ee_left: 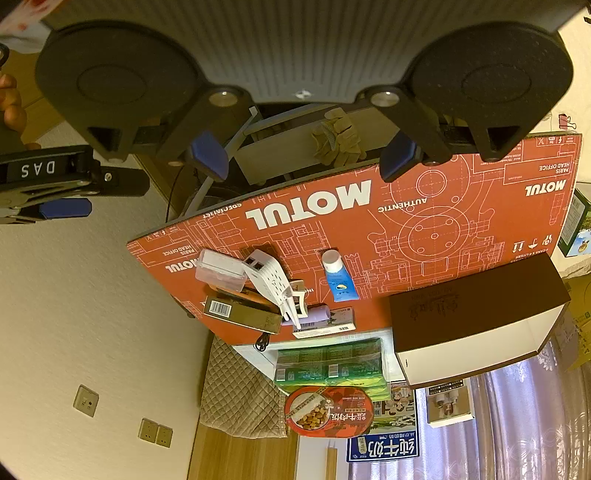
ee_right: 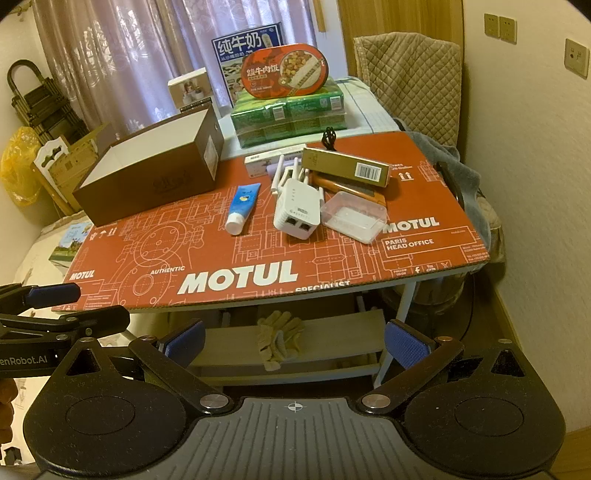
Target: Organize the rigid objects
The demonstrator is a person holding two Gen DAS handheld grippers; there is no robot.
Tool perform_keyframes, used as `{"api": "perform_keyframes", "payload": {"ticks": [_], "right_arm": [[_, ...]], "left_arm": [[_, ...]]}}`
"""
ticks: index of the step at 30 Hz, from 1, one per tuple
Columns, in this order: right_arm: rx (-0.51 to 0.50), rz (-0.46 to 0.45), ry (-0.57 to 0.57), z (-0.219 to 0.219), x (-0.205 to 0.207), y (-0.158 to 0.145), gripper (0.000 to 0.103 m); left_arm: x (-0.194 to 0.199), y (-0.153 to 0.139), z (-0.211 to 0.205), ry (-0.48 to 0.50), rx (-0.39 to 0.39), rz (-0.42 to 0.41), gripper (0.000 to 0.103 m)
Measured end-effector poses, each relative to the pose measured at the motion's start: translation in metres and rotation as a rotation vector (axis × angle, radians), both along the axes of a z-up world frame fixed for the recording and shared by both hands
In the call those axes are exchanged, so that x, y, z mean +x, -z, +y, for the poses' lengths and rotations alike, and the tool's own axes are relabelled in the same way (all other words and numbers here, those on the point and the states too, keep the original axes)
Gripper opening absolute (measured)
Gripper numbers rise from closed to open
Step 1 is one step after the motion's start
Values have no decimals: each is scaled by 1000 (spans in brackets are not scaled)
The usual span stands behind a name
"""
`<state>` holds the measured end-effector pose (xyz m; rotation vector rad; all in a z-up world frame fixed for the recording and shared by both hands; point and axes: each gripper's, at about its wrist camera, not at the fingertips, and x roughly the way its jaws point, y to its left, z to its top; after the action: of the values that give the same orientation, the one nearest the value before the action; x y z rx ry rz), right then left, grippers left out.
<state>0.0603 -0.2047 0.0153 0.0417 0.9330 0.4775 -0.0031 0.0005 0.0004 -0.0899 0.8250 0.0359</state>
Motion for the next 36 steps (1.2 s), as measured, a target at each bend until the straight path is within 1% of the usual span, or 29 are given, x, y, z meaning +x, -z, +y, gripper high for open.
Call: {"api": "perform_keyframes", "payload": {"ticks": [36], "right_arm": [[0,-4,1,-3,-1,2,101]], "left_arm": [[2,0,2,0,-1,-1,87]]}}
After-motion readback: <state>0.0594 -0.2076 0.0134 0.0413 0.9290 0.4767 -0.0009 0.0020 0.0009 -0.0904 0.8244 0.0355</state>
